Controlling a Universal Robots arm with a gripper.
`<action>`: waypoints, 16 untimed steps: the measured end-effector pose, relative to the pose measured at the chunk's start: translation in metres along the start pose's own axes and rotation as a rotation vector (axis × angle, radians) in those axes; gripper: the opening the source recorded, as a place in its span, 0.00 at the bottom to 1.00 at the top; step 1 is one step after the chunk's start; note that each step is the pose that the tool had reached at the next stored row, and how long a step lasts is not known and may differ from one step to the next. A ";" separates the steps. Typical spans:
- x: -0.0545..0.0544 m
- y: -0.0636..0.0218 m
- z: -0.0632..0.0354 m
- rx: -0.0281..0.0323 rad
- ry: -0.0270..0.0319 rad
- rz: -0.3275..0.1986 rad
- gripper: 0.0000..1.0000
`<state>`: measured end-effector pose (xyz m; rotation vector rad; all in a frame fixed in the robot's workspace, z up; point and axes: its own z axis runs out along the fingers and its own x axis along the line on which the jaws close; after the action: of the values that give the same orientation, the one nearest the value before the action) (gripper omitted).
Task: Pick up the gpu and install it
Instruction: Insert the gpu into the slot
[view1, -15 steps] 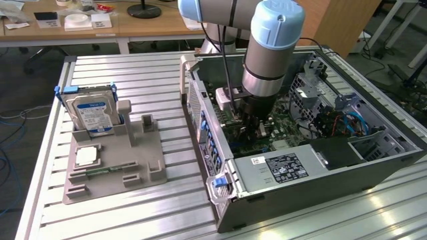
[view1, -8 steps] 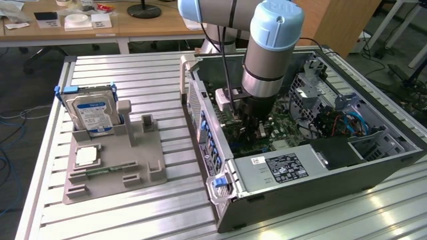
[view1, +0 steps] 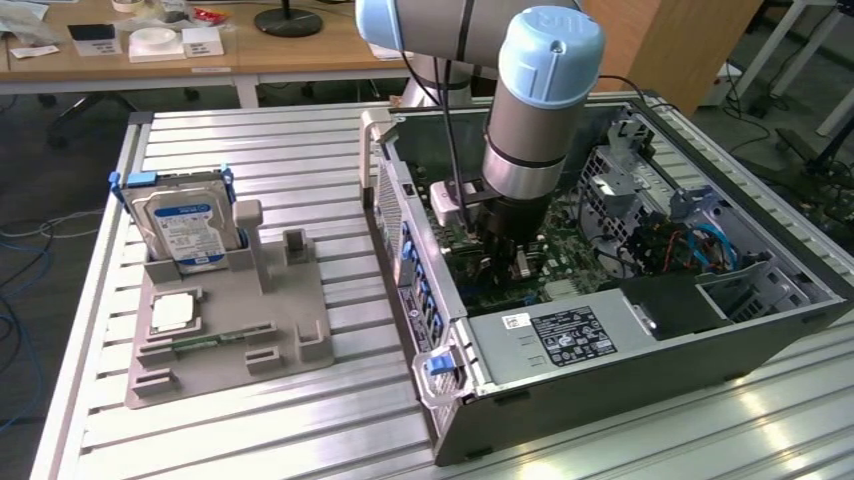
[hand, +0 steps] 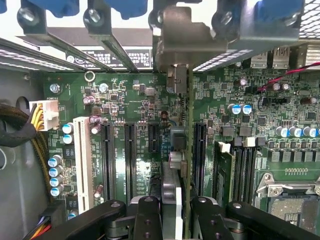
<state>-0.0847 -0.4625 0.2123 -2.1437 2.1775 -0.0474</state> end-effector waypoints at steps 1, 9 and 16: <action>0.000 0.0000 0.0000 0.0001 0.0000 0.000 0.28; 0.000 0.0000 0.0000 0.0002 -0.0001 0.000 0.28; 0.000 -0.0001 -0.0018 0.0008 -0.0002 0.000 0.42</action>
<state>-0.0847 -0.4625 0.2142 -2.1433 2.1769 -0.0481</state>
